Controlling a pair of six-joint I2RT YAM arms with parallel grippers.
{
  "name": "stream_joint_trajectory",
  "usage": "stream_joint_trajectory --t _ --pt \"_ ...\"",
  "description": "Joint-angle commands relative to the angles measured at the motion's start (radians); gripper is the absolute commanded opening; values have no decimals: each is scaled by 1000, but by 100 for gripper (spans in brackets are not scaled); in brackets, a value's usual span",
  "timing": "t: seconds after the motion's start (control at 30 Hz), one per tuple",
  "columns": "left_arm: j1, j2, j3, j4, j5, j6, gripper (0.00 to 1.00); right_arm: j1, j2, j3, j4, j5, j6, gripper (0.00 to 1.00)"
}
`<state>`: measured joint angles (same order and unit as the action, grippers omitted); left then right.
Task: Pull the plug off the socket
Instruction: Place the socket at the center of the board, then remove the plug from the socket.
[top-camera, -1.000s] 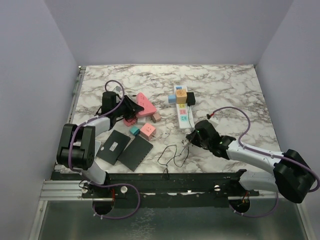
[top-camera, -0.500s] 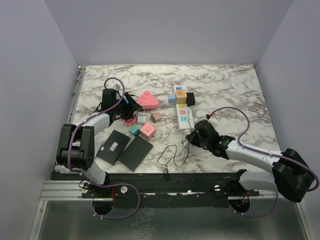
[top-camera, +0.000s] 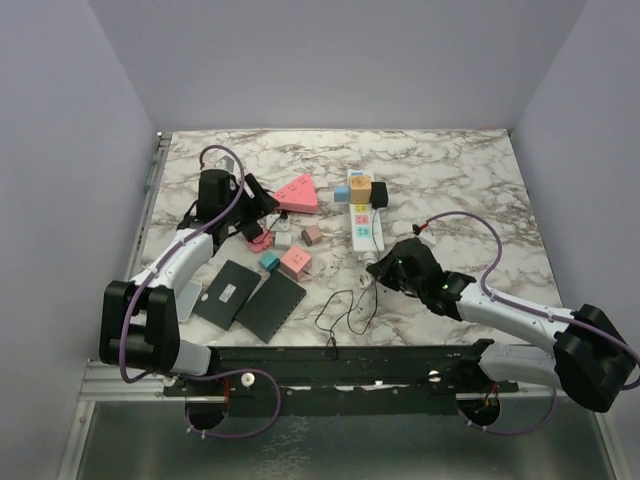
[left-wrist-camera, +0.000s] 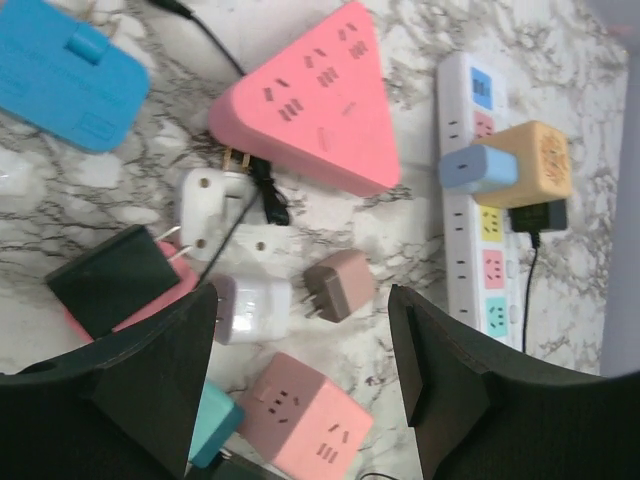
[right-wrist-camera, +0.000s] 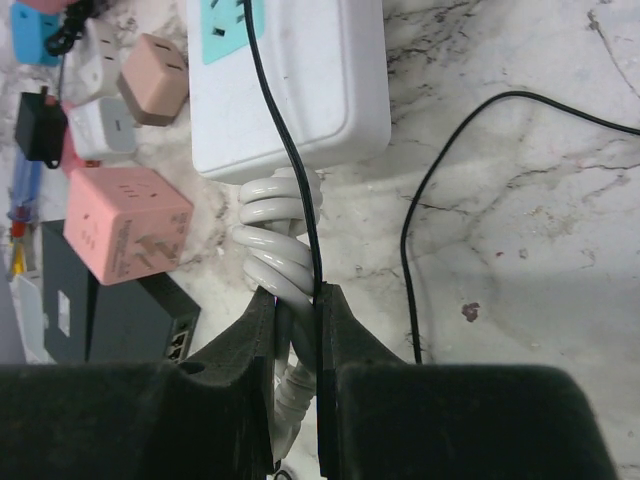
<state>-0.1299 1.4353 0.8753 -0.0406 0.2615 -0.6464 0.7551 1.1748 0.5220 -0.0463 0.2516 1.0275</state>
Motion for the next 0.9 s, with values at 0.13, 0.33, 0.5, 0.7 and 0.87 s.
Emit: stream_joint_trajectory --t 0.13,0.33,0.5,0.7,0.87 --pt "-240 -72 34 106 -1 -172 73 -2 -80 38 124 -54 64 0" --pt "-301 -36 -34 280 36 -317 74 -3 -103 49 155 -77 87 0" --pt "-345 33 -89 396 76 -400 75 -2 -97 51 186 -106 100 0" --pt "-386 78 -86 437 63 -413 75 -3 -92 42 223 -139 113 0" --pt "-403 133 -106 471 68 -439 75 -2 -85 46 239 -158 106 0"
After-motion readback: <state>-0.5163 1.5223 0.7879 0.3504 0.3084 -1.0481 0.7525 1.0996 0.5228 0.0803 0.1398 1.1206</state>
